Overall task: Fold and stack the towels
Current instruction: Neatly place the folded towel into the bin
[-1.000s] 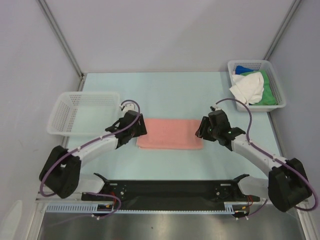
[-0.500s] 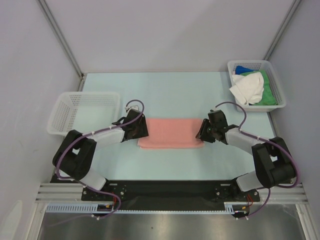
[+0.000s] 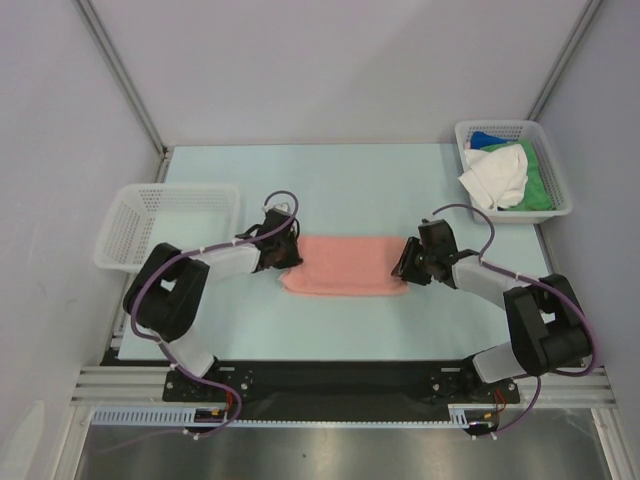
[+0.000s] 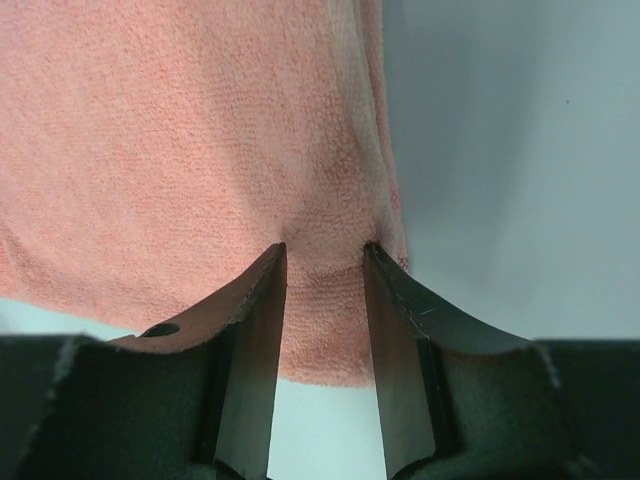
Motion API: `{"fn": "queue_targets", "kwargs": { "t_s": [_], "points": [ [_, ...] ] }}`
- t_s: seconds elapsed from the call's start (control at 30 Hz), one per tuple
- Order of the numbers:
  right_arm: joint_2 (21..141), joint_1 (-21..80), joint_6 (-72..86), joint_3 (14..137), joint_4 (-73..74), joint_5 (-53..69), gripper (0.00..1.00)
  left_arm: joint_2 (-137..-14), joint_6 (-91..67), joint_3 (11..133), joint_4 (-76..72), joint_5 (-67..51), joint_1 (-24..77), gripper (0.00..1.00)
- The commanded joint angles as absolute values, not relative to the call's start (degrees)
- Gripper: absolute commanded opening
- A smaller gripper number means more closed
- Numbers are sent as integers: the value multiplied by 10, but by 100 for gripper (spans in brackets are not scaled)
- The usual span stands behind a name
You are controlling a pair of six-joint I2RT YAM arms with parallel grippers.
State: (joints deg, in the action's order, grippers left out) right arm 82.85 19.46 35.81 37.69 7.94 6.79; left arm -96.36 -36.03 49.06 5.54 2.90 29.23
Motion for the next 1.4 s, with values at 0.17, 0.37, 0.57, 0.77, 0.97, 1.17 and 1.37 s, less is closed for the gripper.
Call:
{"fn": "queue_targets", "kwargs": {
  "t_s": [0.17,0.37,0.57,0.77,0.97,1.17,1.37],
  "points": [
    [773,198,331,485,153,76,49,-996,-304,677,388,283,346,0],
    [725,207,314,545,187,76,53,-1062,-302,842,560,466,363,0],
    [704,210,299,563,202,89,53,-1126,-334,980,706,597,367,0],
    [692,228,287,557,207,88,53,-1089,-315,1025,716,658,322,0],
    [702,236,283,562,200,98,53,-996,-175,958,570,666,238,0],
    [709,250,291,552,185,102,52,-931,-36,862,402,669,167,0],
    [710,254,293,545,178,105,52,-895,90,741,199,682,122,0]
  ]
}}
